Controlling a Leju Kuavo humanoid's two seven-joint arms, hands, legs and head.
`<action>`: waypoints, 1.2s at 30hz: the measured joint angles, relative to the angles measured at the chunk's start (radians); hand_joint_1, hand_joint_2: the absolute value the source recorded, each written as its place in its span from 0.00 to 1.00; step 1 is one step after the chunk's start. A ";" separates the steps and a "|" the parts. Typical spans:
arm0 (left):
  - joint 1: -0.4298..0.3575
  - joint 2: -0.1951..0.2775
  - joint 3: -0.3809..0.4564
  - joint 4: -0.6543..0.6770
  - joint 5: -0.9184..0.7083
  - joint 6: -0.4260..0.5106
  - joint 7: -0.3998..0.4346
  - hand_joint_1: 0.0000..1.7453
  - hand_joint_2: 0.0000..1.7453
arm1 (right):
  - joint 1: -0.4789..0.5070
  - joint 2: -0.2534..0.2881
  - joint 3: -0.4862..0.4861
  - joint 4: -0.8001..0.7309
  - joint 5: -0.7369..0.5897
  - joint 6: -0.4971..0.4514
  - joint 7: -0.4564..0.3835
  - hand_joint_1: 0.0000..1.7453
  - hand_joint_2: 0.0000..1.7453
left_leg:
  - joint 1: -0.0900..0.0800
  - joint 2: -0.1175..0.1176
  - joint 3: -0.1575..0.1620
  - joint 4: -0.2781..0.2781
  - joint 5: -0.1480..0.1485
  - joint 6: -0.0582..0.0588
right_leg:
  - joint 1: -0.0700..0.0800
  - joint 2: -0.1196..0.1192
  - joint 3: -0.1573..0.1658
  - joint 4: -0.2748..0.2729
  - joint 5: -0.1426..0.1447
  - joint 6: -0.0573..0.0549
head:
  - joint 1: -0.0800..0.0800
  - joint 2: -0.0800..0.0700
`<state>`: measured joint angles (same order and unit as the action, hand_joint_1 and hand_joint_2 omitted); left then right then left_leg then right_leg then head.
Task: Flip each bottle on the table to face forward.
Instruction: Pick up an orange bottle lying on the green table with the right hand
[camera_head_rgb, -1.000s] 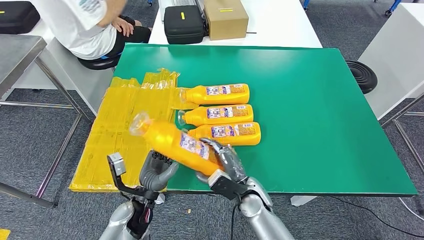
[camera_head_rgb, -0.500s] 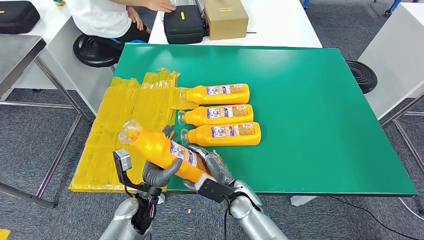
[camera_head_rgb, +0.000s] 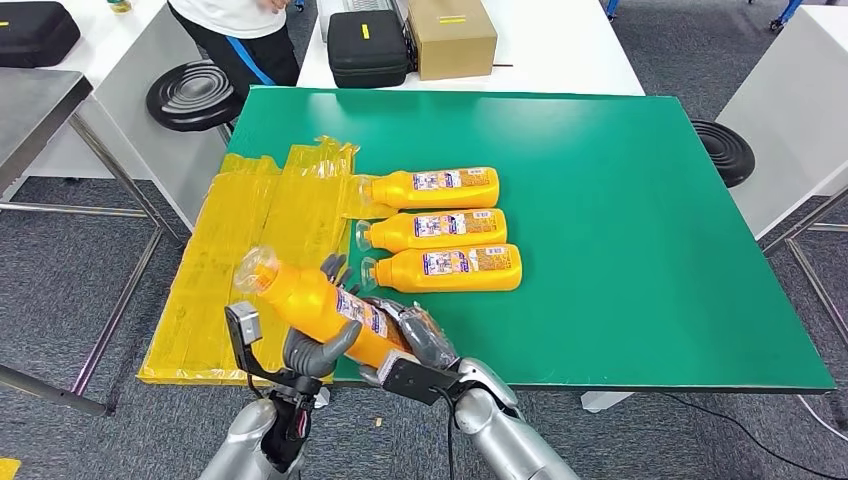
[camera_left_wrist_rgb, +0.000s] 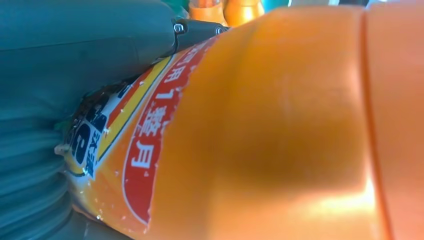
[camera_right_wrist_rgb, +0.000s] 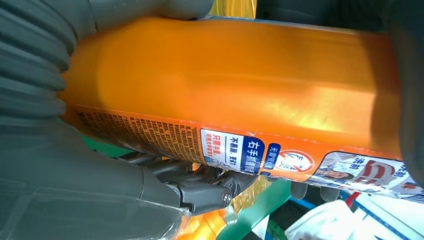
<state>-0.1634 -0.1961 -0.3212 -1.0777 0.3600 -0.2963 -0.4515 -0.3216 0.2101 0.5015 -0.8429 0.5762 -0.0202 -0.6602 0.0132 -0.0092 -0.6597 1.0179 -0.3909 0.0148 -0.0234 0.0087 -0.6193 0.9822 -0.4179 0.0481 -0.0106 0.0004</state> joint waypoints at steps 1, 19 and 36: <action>0.003 0.000 0.002 0.000 0.008 0.000 0.000 0.00 1.00 | -0.002 0.000 0.003 0.004 0.001 0.002 0.001 1.00 1.00 | 0.000 0.000 0.000 0.000 0.000 0.000 | 0.000 0.000 0.000 0.000 0.000 0.000 | 0.000 0.000; 0.036 0.001 0.029 -0.032 0.082 -0.013 -0.035 1.00 1.00 | -0.024 0.000 0.020 0.042 0.031 0.017 0.007 1.00 1.00 | 0.000 0.000 0.000 0.000 0.000 0.000 | 0.000 0.000 -0.001 0.000 0.000 0.000 | 0.000 0.000; 0.040 0.001 0.032 -0.044 0.091 -0.012 -0.050 1.00 1.00 | -0.034 0.000 0.029 0.043 0.047 0.020 0.006 1.00 1.00 | 0.000 0.000 0.000 0.000 0.000 0.000 | 0.000 0.000 -0.001 0.000 0.000 0.000 | 0.000 0.000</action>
<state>-0.1236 -0.1949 -0.2893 -1.1219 0.4505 -0.3086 -0.5013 -0.3557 0.2102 0.5305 -0.8000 0.6233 0.0000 -0.6539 0.0132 -0.0087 -0.6597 1.0179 -0.3909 0.0147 -0.0234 0.0088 -0.6200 0.9821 -0.4178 0.0481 -0.0107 0.0004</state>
